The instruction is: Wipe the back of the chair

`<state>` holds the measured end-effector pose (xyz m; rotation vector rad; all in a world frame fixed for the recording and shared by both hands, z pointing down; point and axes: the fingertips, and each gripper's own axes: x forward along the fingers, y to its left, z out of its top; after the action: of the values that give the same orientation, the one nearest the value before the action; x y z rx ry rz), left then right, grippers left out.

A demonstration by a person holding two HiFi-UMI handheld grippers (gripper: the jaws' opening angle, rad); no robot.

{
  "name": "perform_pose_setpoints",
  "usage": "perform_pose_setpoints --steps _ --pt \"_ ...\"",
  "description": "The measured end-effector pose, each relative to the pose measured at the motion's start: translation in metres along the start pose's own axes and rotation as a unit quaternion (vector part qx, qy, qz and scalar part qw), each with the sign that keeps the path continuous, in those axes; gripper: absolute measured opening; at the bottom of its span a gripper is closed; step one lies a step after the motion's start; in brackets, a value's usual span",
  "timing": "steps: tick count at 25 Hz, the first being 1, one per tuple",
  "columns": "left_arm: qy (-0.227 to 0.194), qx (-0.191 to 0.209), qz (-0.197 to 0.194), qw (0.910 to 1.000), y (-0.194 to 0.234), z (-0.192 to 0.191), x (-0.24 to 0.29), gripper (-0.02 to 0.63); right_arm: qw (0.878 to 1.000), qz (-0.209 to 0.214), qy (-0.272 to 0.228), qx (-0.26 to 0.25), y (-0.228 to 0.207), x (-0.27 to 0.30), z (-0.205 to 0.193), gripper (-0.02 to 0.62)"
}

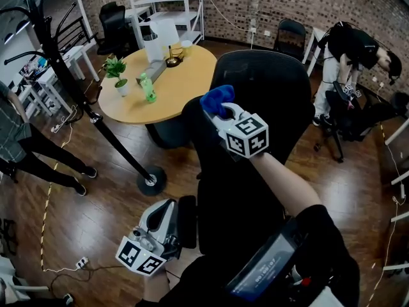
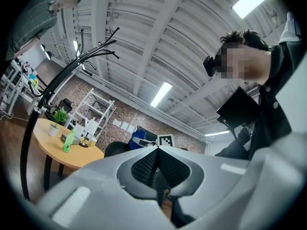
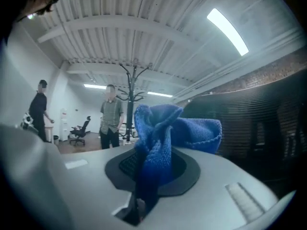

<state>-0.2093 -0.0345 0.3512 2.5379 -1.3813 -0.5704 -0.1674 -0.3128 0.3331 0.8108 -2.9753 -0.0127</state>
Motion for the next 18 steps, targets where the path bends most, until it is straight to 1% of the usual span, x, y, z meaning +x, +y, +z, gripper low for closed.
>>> perform_pose_setpoints --steps 2,3,5,7,11,14,18 --pt "0.002 0.001 0.0 1.0 0.0 0.0 0.001 0.003 0.999 0.047 0.0 -0.01 0.023 0.005 -0.002 0.052" --pt "0.003 0.002 0.0 1.0 -0.001 0.0 0.002 0.003 0.998 0.057 0.003 -0.012 0.027 0.007 -0.005 0.052" --pt "0.005 0.003 0.0 1.0 -0.002 0.0 0.005 0.003 0.998 0.056 0.014 -0.007 0.02 0.007 -0.017 0.052" --pt "0.009 0.004 -0.001 1.0 -0.005 -0.001 0.007 0.003 0.999 0.033 0.025 0.008 -0.003 0.002 -0.032 0.052" --pt "0.019 0.006 -0.005 0.9998 -0.01 -0.006 0.017 0.003 0.998 -0.04 0.025 0.052 -0.07 -0.027 -0.052 0.052" --pt "0.027 0.007 -0.013 0.9995 -0.014 -0.015 0.03 0.003 0.994 -0.082 0.02 0.066 -0.114 -0.054 -0.062 0.052" --pt "0.036 0.008 -0.033 0.9988 -0.026 -0.024 0.047 0.003 0.988 -0.129 0.015 0.078 -0.156 -0.099 -0.072 0.052"
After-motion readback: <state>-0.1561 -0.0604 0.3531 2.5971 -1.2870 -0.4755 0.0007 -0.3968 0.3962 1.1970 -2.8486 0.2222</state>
